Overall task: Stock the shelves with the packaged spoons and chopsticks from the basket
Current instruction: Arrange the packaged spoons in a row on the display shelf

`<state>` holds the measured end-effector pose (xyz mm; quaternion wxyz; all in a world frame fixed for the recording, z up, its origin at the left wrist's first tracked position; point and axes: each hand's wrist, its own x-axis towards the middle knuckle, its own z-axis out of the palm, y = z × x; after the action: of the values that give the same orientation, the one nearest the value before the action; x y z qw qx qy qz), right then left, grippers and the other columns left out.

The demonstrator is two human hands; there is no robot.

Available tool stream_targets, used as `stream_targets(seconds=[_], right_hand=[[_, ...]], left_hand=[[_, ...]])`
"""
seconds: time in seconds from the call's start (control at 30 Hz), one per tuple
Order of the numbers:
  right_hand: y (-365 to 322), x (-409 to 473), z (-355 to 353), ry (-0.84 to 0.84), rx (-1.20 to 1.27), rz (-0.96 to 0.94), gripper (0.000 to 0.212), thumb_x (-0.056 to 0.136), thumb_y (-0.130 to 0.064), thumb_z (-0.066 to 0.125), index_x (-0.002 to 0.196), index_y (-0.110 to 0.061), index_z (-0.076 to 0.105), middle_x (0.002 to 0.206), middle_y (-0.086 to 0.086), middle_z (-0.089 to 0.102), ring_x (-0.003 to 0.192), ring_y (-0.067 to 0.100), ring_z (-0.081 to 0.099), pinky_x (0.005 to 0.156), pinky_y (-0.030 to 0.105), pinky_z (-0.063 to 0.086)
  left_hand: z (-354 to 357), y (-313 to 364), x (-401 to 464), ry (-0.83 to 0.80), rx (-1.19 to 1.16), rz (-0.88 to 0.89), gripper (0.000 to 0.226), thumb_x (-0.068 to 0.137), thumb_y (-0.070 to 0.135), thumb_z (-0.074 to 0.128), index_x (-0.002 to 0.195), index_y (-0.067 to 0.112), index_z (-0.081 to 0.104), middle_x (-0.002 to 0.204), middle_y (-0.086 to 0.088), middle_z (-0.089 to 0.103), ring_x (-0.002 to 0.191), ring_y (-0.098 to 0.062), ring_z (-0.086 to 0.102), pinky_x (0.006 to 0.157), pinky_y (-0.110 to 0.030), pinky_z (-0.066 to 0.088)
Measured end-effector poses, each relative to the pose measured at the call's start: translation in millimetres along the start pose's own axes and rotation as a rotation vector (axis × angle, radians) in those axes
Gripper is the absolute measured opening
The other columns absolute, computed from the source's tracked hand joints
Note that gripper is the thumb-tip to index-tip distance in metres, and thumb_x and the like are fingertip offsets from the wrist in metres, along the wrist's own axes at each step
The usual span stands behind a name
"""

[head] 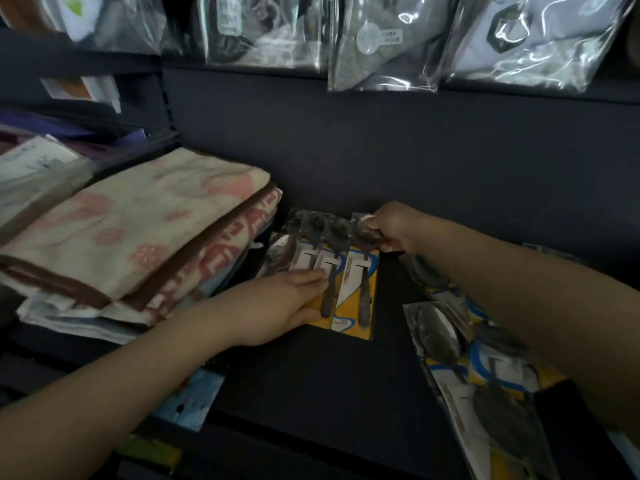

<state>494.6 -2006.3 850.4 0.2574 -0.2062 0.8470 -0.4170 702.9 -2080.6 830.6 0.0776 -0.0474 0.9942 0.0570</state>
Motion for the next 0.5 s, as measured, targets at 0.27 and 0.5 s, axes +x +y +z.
stream_targets(seconds=[0.27,0.5], right_hand=[[4,1,16,0.095,-0.145,-0.116,0.024,0.093,-0.010,0.049,0.070,-0.016,0.050,0.078,0.009,0.054,0.059,0.014,0.046,0.046,0.020,0.037],[2,2,23,0.291,-0.577,-0.249,0.027,0.094,-0.012,0.047,0.118,-0.001,0.056,0.125,0.019,0.057,0.115,0.032,0.054,0.086,0.034,0.046]], left_hand=[[12,2,4,0.093,0.076,-0.073,0.060,0.096,0.045,0.028,0.148,0.022,0.009,0.158,0.007,0.002,0.144,-0.015,0.008,0.115,-0.025,0.010],[4,-6,1,0.016,0.011,-0.047,0.056,0.095,0.047,0.028,0.147,0.033,0.009,0.158,0.007,-0.006,0.145,-0.017,0.001,0.119,-0.033,0.011]])
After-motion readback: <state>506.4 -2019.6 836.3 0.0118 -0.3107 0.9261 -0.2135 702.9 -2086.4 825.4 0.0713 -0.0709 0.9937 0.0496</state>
